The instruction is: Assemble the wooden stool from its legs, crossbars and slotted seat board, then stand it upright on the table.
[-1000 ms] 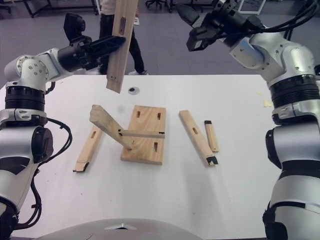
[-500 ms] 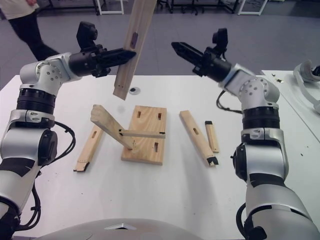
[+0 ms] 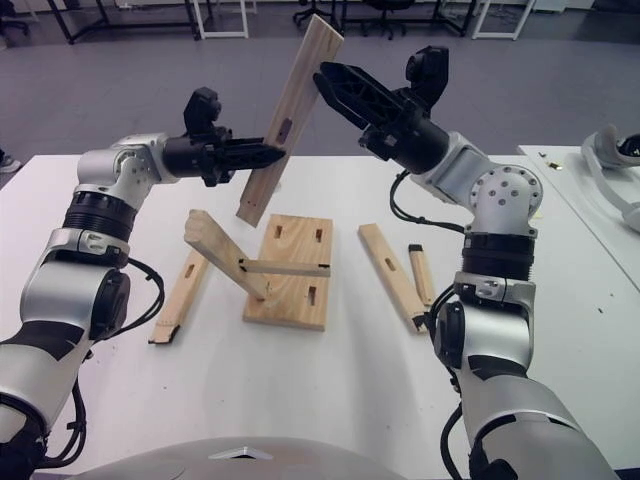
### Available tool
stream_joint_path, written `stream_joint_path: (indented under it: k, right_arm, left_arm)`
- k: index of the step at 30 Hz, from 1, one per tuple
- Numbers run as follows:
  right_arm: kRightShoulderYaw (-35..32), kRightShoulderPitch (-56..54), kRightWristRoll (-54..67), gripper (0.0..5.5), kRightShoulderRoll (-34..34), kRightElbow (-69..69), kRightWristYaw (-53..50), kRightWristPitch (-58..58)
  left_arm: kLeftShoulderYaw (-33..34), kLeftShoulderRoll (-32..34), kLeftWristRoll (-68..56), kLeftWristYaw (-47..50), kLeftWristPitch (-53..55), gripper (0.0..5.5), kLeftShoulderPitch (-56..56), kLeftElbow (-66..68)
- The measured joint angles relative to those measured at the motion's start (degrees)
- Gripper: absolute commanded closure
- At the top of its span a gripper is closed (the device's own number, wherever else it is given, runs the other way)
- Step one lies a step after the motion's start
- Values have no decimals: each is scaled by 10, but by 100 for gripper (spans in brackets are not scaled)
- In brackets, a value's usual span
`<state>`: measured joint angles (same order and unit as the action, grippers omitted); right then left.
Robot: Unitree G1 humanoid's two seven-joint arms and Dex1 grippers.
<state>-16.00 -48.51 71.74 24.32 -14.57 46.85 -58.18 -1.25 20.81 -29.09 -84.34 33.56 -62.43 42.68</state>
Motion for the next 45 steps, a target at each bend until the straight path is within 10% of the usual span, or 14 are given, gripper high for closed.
stream_joint_path:
  k: [19,31,37,45]
  right_arm:
    - [-17,-5,-53,187,-46,0,-33,32]
    - [3,-9,-94,418,-64,16,-45,52]
    - [-2,0,-114,435,-82,45,-87,83]
    - [-36,116,-195,447,-105,183,-252,166]
  left_arm:
    - [-8,-10,5,-25,8,448,31,-48]
    - [-22,-9,8,-27,-2,448,39,-51]
    - [-24,-13,17,-12,-29,448,42,-51]
    - [39,-13,51,176,-131,276,37,57]
